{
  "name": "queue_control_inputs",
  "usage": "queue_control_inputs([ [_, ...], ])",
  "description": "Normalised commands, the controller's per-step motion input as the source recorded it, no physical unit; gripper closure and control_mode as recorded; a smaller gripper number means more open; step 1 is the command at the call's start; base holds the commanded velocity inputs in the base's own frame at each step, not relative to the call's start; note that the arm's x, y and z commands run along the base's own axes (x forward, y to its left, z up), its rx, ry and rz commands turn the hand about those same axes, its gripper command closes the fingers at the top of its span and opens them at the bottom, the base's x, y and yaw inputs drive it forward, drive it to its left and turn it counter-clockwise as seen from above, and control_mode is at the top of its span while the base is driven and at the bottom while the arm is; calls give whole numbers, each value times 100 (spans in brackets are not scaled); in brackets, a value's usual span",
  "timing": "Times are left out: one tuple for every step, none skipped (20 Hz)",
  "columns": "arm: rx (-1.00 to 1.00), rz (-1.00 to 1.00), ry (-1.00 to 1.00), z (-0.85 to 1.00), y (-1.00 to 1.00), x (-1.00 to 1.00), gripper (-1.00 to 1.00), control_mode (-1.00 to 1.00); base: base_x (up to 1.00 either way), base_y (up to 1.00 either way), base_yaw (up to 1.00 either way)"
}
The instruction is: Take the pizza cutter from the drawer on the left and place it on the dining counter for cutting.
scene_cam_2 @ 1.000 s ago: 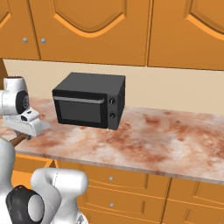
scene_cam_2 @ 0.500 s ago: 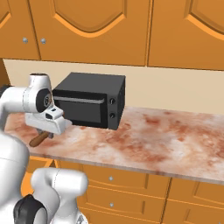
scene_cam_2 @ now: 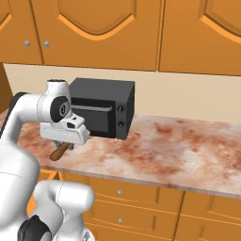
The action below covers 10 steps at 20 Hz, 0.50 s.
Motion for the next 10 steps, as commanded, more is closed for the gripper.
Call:
queue_control_inputs([
  [0,19,0,0,-34,0,100,-100,0,0,0],
  [0,15,0,0,-21,6,100,-100,0,0,0],
  [0,15,0,0,-10,2,100,-100,0,0,0],
  [0,9,0,1,0,0,100,-100,0,0,0],
  [0,10,0,0,0,0,100,-100,0,0,0],
  [0,8,0,0,0,0,100,-100,0,0,0],
  [1,8,0,0,-2,0,100,-100,0,0,0],
  [0,10,0,0,-2,0,100,-100,0,0,0],
  [0,3,0,0,-1,0,100,-100,0,0,0],
  [0,0,0,0,0,0,100,-100,0,0,0],
])
